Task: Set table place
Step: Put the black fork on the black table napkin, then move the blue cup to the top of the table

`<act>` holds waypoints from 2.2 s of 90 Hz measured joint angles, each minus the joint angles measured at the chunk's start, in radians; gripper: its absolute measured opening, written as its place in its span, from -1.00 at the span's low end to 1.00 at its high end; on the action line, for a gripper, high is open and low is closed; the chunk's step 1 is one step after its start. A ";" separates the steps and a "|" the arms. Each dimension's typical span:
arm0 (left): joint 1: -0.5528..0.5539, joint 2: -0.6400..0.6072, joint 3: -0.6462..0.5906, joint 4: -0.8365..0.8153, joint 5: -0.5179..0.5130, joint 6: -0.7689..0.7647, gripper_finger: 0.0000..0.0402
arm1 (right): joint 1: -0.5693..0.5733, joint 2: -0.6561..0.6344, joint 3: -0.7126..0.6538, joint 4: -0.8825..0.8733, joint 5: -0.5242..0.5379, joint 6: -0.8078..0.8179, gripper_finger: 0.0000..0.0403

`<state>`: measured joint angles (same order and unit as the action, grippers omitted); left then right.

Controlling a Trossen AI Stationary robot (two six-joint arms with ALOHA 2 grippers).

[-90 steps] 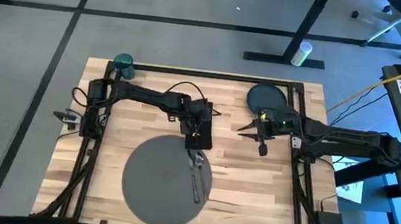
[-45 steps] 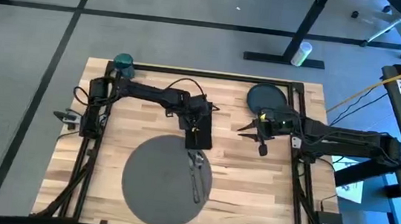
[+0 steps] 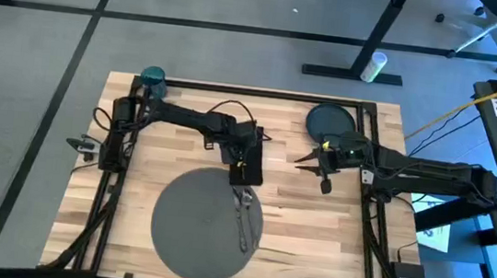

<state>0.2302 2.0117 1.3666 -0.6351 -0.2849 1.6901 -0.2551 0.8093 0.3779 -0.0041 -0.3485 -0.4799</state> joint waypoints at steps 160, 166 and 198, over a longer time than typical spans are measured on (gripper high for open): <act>0.000 0.016 0.000 0.169 -0.004 0.015 -1.00 | 0.000 0.000 0.000 -0.006 0.000 -0.001 -0.74; 0.000 0.016 0.000 0.180 -0.008 0.011 -1.00 | 0.000 0.000 0.000 -0.006 0.000 -0.001 -0.74; -0.010 -0.035 0.024 0.132 -0.045 -0.243 -1.00 | 0.000 0.000 0.000 -0.012 0.000 -0.001 -0.74</act>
<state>0.2197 1.9769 1.3911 -0.5036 -0.3295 1.4475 -0.2550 0.8093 0.3775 -0.0158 -0.3485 -0.4808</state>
